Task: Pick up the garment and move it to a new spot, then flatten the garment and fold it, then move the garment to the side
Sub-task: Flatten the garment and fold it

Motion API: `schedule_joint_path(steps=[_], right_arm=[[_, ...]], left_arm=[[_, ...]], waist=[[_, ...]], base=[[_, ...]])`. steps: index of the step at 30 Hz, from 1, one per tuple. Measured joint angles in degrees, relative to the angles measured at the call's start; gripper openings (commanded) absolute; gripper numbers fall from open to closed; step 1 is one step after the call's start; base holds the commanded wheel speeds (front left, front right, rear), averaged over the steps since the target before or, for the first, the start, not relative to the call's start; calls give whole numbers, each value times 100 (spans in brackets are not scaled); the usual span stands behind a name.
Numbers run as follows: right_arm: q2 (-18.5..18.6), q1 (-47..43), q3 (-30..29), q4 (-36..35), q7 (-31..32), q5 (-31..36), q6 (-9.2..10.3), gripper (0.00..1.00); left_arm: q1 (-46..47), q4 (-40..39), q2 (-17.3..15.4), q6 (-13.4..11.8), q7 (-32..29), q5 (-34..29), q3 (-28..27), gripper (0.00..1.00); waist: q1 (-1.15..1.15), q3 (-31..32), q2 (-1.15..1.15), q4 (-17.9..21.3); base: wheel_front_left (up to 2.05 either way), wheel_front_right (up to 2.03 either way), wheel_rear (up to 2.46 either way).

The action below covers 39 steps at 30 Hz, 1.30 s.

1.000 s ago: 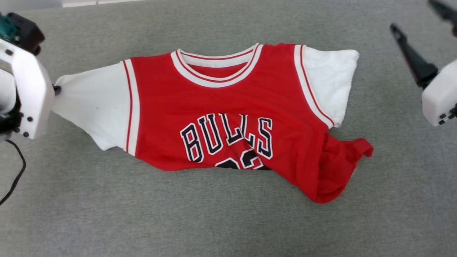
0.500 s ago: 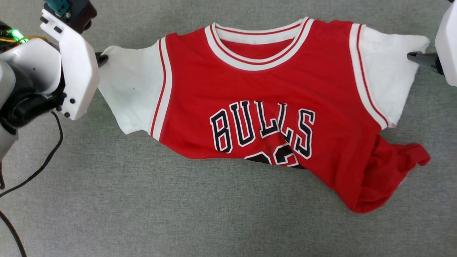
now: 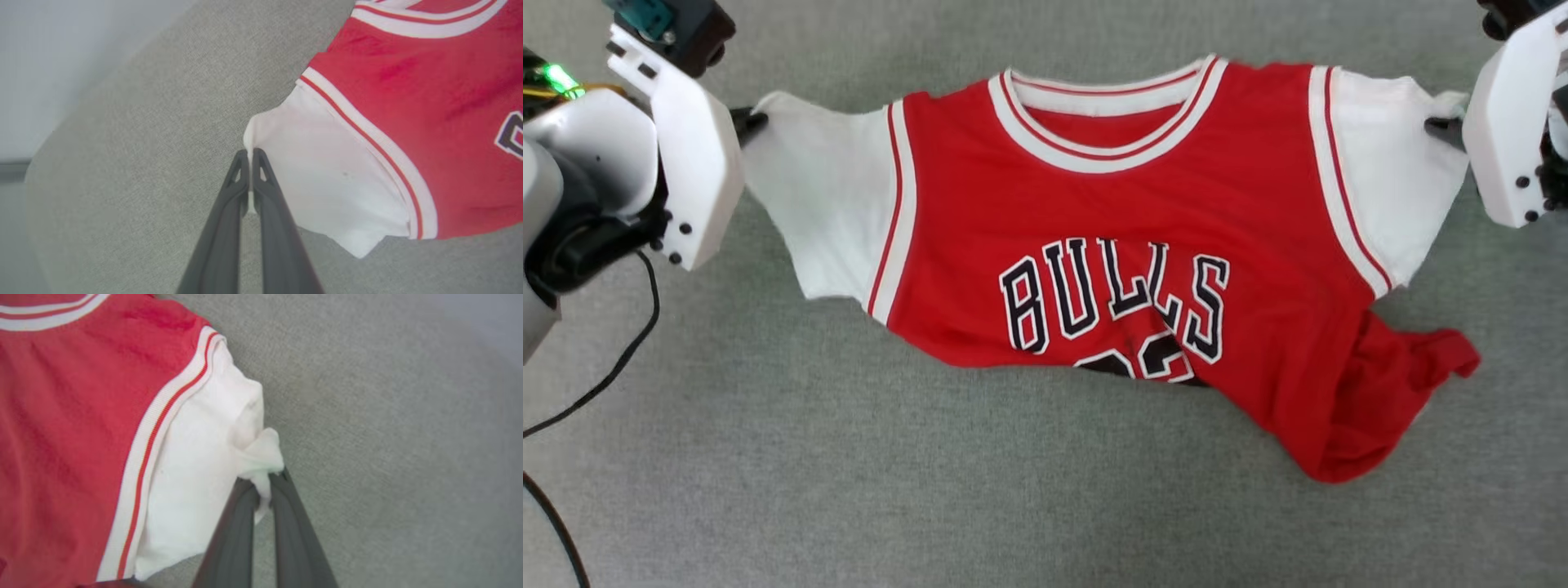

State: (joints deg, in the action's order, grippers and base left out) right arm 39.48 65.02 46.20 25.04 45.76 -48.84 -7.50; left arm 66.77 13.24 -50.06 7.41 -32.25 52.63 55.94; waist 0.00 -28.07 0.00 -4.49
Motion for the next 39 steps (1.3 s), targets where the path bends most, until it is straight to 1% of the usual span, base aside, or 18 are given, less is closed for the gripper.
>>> schedule_joint_path(steps=[3,7,9,14,15,18,22,30,32,36,39], right_arm=[[159,22,133,-162,-374,-58,0,0],[357,119,288,-392,-754,-122,0,0],[420,229,309,-479,-965,-142,-1,0],[571,604,283,-561,-1437,-105,-1,0],[599,911,234,-514,-1644,-29,-1,0],[597,1254,207,-368,-1753,143,-1,0],[411,1855,38,-7,-2025,430,-1,0],[-241,3137,-331,984,-2661,1283,-1,0],[-404,3425,-414,1213,-2803,1441,-1,0],[-727,3967,-556,1593,-3076,1667,-1,0],[-865,4329,-623,1826,-3290,1814,-1,0]], left_arm=[[63,-67,-7,1,283,48,-42,0],[236,-98,-108,1,605,-127,-47,0],[325,-82,-91,1,743,-162,-56,0],[655,26,71,2,1053,-304,-156,0],[980,163,213,-1,1250,-397,-297,0],[1319,393,404,-87,1446,-456,-467,0],[1852,701,681,-123,1649,-664,-586,0],[3078,1428,1215,-159,2054,-1080,-766,0],[3389,1606,1298,-145,2181,-1150,-822,0],[4024,1945,1359,-104,2407,-1190,-972,0],[4341,2196,1417,-79,2566,-1205,-1014,0]], waist=[[0,256,0,59],[0,587,0,143],[0,744,0,182],[0,1090,0,259],[-1,1206,0,292],[0,1193,0,310],[0,1042,0,324],[0,525,0,341],[0,387,0,350],[0,113,0,399],[0,-69,0,425]], base=[[0,0,0],[0,0,0],[0,0,0],[0,0,0],[0,0,0],[0,0,0],[0,0,0],[0,0,0],[0,0,0],[0,0,0],[0,0,0]])
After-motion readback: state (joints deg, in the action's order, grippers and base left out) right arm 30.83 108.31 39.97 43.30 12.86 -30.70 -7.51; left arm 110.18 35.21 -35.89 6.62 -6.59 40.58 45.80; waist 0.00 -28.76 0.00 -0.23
